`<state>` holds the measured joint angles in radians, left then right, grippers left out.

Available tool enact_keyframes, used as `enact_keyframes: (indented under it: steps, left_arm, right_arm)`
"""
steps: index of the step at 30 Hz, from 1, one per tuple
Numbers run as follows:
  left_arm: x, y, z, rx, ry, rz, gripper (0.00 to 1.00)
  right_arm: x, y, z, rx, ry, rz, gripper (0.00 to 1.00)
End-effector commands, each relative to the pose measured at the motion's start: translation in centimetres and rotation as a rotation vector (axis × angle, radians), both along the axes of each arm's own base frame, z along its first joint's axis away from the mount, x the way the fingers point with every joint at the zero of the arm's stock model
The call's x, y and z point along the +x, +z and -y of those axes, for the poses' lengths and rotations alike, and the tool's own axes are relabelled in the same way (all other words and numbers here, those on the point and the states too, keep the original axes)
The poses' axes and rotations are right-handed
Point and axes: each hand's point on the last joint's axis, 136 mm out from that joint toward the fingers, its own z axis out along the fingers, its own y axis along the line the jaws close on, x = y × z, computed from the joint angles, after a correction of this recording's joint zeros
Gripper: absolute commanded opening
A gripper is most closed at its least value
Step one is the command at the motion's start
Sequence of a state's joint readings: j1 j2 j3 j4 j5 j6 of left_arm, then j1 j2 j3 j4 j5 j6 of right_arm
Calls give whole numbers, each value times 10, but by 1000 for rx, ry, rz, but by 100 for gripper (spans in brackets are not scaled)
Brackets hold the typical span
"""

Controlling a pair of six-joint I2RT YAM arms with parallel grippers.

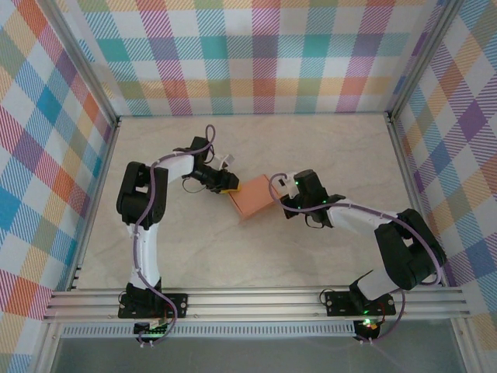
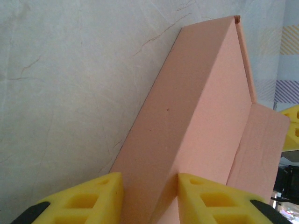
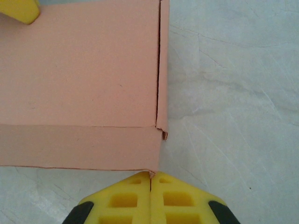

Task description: Fold the paper box

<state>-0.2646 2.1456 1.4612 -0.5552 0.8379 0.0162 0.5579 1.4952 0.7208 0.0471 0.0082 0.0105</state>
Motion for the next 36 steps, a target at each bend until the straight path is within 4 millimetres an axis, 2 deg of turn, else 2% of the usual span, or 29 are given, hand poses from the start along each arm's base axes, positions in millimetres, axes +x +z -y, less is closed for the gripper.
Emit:
enact_keyframes:
  steps: [1, 7, 9, 17, 21, 23, 26, 28, 32, 34, 36]
  left_arm:
    - [-19, -56, -23, 179, 15, -117, 34]
    - [-17, -53, -25, 198, 14, -108, 34]
    - [-17, -54, -26, 201, 14, -106, 34]
    - [-15, -51, -28, 218, 19, -94, 36]
    - [-13, -51, -27, 211, 17, -92, 37]
    - [-12, -50, -26, 206, 14, -90, 37]
    - [-9, -45, -25, 198, 10, -69, 41]
    - [-4, -37, -23, 184, 13, -36, 46]
    - [8, -16, -18, 158, 41, 13, 53]
    - [11, -14, -16, 154, 44, 9, 57]
    - [10, -16, -15, 151, 38, 0, 67]
  right_arm:
    - [6, 16, -24, 97, 80, 79, 0]
    - [8, -4, -20, 83, 60, 61, 0]
    - [7, -9, -19, 75, 56, 52, 4]
    - [-10, 9, 3, 72, 6, 91, 59]
    - [-22, 24, 16, 113, -22, 143, 71]
    - [-21, 40, 24, 166, -65, 173, 76]
    - [-10, 62, 32, 282, -130, 124, 81]
    - [2, 65, 35, 325, -181, 35, 82]
    - [26, 51, 29, 363, -249, -226, 82]
    - [38, 40, 24, 409, -293, -341, 82]
    - [47, 33, 18, 475, -315, -433, 82]
